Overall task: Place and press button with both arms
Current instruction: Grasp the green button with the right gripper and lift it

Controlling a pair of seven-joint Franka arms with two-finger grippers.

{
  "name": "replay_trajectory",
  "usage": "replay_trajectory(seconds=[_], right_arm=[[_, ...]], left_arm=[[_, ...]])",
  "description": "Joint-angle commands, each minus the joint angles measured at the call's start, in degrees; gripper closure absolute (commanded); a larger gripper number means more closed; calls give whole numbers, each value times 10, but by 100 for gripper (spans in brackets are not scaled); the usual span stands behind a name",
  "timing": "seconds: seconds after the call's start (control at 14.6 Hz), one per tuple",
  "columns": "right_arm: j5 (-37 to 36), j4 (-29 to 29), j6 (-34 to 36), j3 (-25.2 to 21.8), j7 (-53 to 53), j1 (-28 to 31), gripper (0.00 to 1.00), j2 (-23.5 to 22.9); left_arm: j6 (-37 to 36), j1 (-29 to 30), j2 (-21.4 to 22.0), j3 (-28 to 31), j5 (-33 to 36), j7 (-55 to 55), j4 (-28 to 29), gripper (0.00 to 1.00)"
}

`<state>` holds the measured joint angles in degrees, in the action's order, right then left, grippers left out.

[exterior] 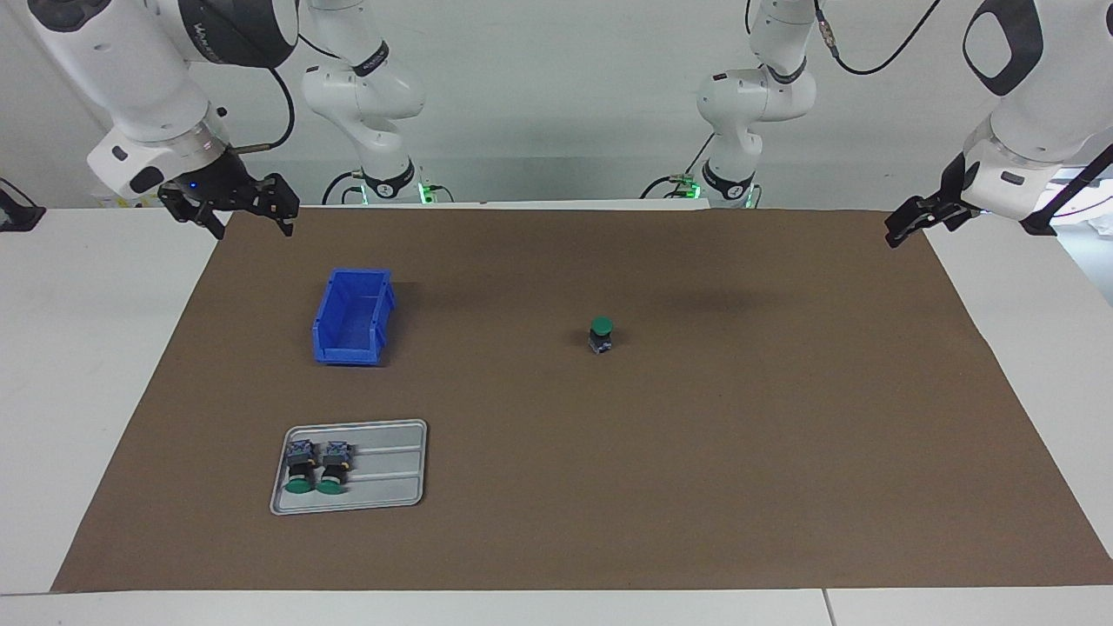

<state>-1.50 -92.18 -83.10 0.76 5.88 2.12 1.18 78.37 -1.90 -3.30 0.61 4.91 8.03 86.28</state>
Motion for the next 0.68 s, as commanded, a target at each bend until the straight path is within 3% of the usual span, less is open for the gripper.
replay_trajectory(seconds=[0.0,0.27,0.62], right_arm=[[25,-4,-9,13,-40,-54,1,5],[66,16,-72,13,-245,-194,1,-42],[69,45,-211,13,-444,-355,1,-150]], left_arm=[[22,7,28,-1,-26,-7,44,0],[96,-3,56,-5,-33,-7,113,0],[75,-6,53,-7,-60,-4,98,0]])
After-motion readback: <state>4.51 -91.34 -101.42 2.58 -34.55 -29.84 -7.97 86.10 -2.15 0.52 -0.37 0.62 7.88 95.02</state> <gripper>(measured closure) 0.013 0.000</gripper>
